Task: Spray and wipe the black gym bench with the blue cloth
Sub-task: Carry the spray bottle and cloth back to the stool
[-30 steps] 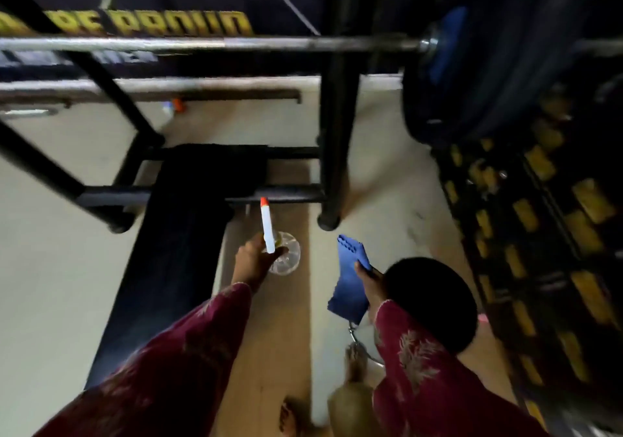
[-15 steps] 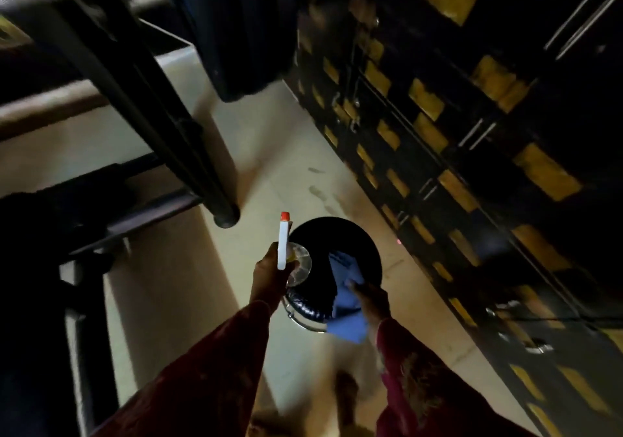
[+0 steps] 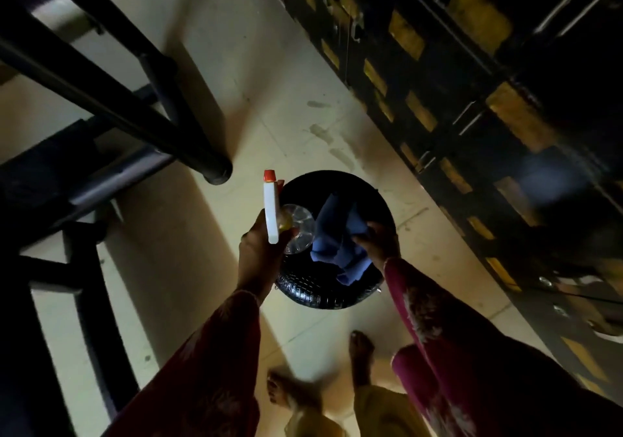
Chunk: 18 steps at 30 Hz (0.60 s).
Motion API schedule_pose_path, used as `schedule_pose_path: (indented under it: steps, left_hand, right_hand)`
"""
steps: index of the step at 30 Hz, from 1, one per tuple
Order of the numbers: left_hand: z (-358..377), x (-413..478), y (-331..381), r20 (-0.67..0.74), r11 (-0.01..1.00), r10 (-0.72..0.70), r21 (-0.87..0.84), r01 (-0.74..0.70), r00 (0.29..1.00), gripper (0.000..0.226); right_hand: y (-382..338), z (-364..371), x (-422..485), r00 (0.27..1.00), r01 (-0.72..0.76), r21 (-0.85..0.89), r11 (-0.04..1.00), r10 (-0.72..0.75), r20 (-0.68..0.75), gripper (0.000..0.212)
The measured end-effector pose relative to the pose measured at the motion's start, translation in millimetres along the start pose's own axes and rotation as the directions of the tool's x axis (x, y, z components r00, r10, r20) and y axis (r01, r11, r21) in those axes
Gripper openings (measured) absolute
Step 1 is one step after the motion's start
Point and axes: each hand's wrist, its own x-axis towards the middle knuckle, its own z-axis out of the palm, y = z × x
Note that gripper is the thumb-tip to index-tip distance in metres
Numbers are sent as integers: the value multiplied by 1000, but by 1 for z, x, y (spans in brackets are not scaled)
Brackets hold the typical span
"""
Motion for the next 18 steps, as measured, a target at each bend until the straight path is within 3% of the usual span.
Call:
schedule_pose_path:
  steps: [18]
  left_hand:
    - [-3,-17,8,1,990,-120,-78,119,993,62]
  right_hand:
    - [-21,-14,-37,992,121,-160,980,-126,-20,54]
